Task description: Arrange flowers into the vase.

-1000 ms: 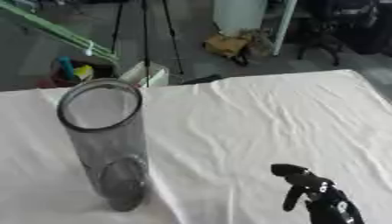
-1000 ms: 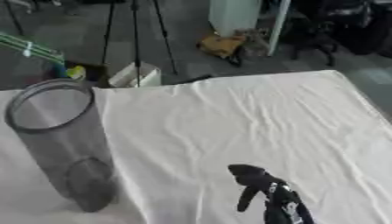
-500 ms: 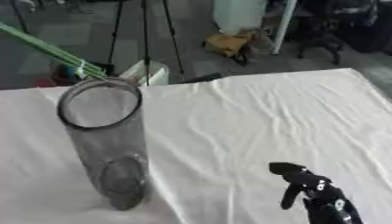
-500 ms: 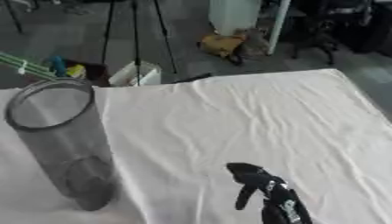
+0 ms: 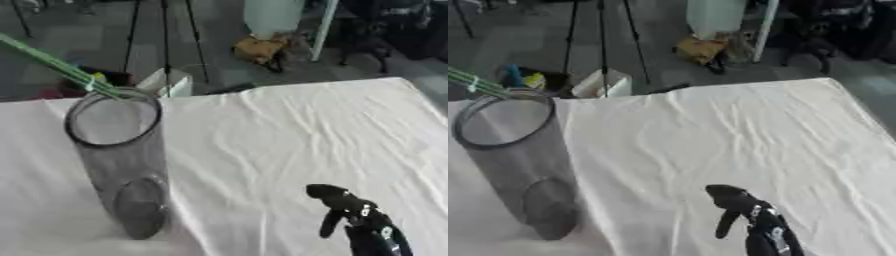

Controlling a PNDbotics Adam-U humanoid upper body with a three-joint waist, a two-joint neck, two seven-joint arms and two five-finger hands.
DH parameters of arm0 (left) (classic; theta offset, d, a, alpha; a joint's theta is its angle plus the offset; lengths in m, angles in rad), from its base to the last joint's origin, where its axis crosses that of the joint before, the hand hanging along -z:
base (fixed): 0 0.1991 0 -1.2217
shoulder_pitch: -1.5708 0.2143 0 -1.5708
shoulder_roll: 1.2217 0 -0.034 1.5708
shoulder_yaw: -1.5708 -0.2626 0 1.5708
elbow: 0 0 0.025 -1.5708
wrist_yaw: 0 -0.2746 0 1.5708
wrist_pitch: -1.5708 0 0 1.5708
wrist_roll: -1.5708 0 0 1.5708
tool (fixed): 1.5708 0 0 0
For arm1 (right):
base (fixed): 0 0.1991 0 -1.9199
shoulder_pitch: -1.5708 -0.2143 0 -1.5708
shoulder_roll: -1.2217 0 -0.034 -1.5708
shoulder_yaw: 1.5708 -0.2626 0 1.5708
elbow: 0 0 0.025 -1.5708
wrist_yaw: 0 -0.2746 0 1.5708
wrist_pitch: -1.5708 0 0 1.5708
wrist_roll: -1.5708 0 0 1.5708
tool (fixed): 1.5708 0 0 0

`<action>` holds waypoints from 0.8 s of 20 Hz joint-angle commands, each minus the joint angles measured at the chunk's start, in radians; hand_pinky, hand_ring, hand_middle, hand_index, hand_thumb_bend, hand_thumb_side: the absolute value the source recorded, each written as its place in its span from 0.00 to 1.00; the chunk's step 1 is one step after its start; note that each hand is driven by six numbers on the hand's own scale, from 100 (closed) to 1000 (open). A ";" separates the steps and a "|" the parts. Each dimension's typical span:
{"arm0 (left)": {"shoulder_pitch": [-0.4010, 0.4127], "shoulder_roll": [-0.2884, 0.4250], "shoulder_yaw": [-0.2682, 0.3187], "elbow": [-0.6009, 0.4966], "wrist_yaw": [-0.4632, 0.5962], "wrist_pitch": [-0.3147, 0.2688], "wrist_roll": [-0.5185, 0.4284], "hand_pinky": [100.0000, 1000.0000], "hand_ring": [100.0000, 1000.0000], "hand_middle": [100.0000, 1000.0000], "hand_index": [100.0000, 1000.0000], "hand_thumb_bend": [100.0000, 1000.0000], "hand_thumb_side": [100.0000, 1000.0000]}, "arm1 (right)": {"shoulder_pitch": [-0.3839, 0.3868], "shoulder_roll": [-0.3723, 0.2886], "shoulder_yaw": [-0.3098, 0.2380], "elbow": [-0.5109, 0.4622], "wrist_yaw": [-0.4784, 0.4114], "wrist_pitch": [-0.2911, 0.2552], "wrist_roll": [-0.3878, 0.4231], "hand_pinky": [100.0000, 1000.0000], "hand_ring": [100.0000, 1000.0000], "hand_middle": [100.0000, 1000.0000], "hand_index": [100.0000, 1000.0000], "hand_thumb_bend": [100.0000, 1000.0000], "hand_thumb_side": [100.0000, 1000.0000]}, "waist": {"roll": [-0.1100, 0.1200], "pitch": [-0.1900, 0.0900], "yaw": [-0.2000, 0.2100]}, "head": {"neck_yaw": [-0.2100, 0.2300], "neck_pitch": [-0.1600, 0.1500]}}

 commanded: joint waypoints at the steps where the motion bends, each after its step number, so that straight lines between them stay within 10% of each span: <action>1: -0.009 0.012 -0.007 -0.012 -0.018 0.014 -0.005 0.00 0.00 0.00 0.03 0.10 0.58 | -0.009 0.000 -0.001 -0.013 0.003 0.001 0.000 0.75 0.77 0.31 0.76 0.00 0.98 | 0.002 -0.001 0.000 | -0.002 -0.012; 16: -0.014 -0.011 -0.020 -0.012 -0.075 0.036 0.002 0.00 0.00 0.00 0.03 0.12 0.55 | -0.021 0.007 -0.001 -0.013 0.006 0.012 0.005 0.75 0.77 0.30 0.76 0.00 0.99 | 0.003 0.011 -0.004 | 0.001 -0.024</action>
